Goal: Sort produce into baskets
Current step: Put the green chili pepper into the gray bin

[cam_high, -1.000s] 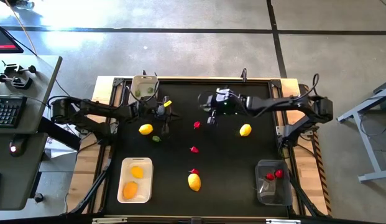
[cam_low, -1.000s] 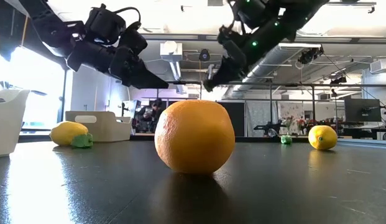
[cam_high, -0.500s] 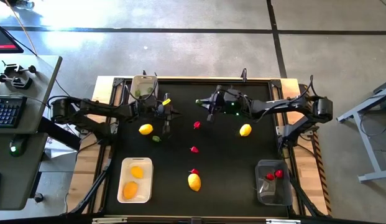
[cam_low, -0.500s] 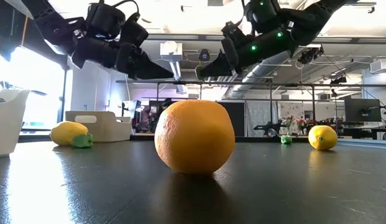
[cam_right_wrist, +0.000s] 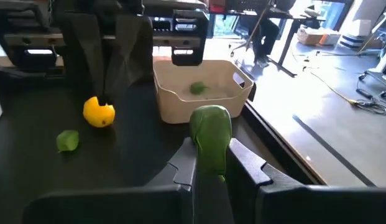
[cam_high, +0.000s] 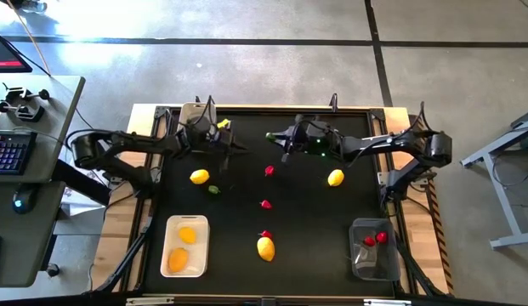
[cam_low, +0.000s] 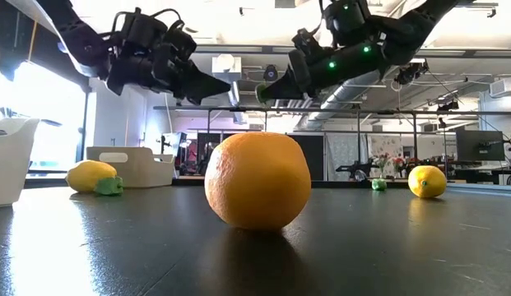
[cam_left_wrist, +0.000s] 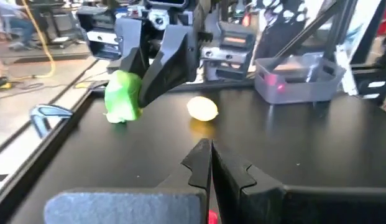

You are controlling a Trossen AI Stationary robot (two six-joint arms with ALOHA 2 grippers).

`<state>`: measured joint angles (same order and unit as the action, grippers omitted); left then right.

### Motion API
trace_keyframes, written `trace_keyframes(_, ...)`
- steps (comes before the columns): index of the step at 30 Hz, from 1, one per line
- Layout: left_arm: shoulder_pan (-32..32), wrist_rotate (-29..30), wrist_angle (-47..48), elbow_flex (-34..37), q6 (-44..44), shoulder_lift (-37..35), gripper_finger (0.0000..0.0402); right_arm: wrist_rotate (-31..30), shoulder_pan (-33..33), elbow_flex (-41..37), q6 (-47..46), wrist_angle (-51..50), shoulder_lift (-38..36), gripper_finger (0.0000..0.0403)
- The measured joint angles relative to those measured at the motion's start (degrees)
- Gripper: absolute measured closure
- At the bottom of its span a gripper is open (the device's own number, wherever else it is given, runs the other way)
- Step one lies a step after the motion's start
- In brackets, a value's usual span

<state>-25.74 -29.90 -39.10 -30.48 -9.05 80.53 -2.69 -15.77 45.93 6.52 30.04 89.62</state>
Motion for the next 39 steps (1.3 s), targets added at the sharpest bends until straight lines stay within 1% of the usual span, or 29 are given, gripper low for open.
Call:
trace_keyframes(2, -0.33, -1.45, -0.50, 0.00, -0.25, 1.01, 0.0401, 1.38, -0.02, 0.00, 0.04, 2.28, 1.05, 0.0363)
trace_keyframes(7, 0.07, -1.52, -1.69, 0.00, -1.50, 3.57, 0.0401, 5.82, -0.09, 0.07, 0.15, 8.58, 3.68, 0.0363)
trace_keyframes(9, 0.22, -1.14, -2.01, 0.00, -1.53, 4.22, 0.0401, 6.30, -0.09, 0.08, 0.15, 10.54, 4.18, 0.0363)
trace_keyframes(13, 0.27, -1.11, -2.29, 0.02, -1.55, 4.39, 0.0393, 6.30, -0.11, 0.11, -0.02, 11.22, 4.18, 0.0363)
trace_keyframes(18, 0.27, -1.07, -3.34, 0.00, -1.56, 4.35, 0.0368, 6.33, -0.11, 0.13, -0.03, 11.89, 4.18, 0.0363)
trace_keyframes(25, 1.11, -0.89, -4.62, 0.04, -1.63, 4.33, 0.0319, 6.90, 0.02, 0.13, -0.04, 11.85, 4.18, 0.0363)
trace_keyframes(27, 1.82, -0.03, -4.67, 0.04, -1.70, 4.33, 0.0304, 8.66, 0.04, 0.13, -0.05, 11.86, 4.18, 0.0363)
trace_keyframes(33, 4.20, 8.63, -5.05, 0.04, -3.53, 4.33, 0.0271, 9.82, 0.58, 0.13, -0.04, 11.82, 4.18, 0.0363)
trace_keyframes(35, 4.75, 9.25, -5.71, 0.04, -3.64, 4.33, 0.0265, 9.80, 0.95, 0.15, 0.08, 11.82, 4.18, 0.0363)
trace_keyframes(39, 5.74, 8.62, -7.05, 0.05, -3.23, 4.33, 0.0263, 9.82, 1.64, 0.15, 1.34, 11.97, 4.18, 0.0363)
